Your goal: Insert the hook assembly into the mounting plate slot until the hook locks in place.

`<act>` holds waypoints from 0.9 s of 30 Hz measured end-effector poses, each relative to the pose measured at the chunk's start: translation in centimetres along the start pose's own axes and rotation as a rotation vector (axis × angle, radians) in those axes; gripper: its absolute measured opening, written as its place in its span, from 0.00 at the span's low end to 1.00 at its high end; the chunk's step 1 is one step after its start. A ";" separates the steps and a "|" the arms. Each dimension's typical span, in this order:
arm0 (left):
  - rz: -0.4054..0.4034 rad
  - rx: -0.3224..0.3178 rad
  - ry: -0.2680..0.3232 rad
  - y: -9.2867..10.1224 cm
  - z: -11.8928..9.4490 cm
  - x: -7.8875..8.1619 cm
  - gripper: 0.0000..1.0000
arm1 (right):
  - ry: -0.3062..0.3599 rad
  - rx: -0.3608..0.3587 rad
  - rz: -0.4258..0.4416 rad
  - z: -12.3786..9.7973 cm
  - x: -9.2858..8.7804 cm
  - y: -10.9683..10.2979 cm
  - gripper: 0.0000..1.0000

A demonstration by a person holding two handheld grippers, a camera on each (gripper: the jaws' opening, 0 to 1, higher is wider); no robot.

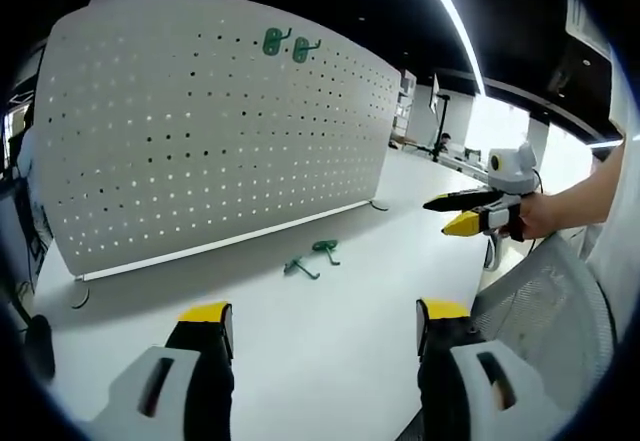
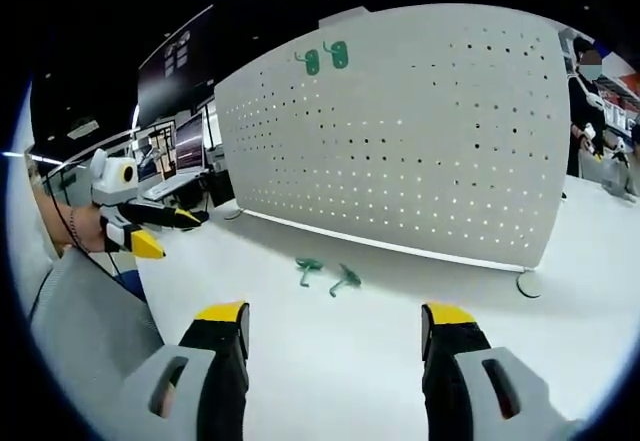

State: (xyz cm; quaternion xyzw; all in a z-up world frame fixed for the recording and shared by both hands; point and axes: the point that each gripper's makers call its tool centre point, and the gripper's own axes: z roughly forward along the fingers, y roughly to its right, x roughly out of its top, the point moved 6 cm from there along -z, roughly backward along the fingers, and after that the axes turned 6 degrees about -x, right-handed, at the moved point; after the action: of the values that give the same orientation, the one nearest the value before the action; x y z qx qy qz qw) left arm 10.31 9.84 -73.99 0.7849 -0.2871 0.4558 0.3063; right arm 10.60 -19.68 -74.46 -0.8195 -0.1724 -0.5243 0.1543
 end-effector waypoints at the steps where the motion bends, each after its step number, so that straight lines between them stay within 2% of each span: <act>1: 0.000 -0.001 -0.002 0.0 0.1 0.0 0.77 | -0.001 0.001 0.001 0.0 0.0 0.0 0.67; 9: 0.032 -0.026 -0.028 -0.5 1.2 1.1 0.77 | -0.008 0.009 0.000 0.0 -0.1 -0.1 0.67; 14: 0.072 -0.046 -0.071 -1.1 2.1 1.6 0.78 | -0.010 0.009 -0.005 0.0 -0.1 -0.2 0.67; 21: 0.159 -0.067 -0.173 -2.4 3.5 1.9 0.78 | -0.018 0.016 -0.009 0.1 -0.3 -0.3 0.67; 27: 0.200 -0.090 -0.214 -3.4 4.3 2.2 0.78 | -0.021 0.014 -0.010 0.0 -0.2 -0.3 0.67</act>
State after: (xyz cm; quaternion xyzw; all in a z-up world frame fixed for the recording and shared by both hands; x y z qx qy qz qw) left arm 16.05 8.44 -74.50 0.7819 -0.4152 0.3842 0.2619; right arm 10.39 -19.45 -74.65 -0.8231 -0.1818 -0.5151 0.1554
